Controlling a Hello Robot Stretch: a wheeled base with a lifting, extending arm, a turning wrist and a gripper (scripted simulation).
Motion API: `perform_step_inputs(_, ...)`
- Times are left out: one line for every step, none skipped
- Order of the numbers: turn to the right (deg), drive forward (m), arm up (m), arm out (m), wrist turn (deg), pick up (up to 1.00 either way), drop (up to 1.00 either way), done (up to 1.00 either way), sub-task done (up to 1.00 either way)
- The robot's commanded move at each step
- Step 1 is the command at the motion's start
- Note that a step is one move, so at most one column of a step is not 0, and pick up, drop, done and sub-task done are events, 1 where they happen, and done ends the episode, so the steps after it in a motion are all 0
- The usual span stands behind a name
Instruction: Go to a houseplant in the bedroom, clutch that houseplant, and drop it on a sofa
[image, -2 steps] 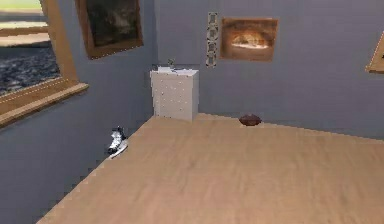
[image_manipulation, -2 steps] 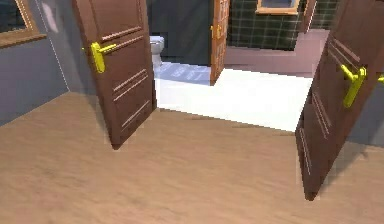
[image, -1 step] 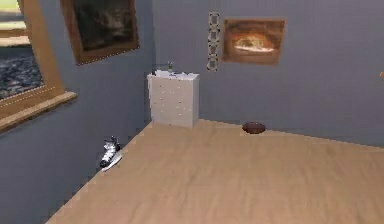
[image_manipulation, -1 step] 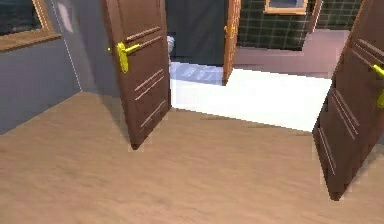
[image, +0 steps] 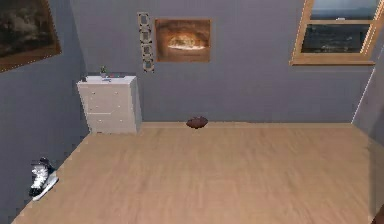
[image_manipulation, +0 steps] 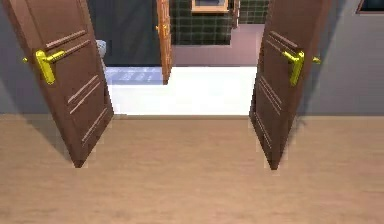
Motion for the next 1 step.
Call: perform_step_inputs(0.0, 0.1, 0.0, 0.0, 0.0, 0.0, 0.0, 0.0, 0.0)
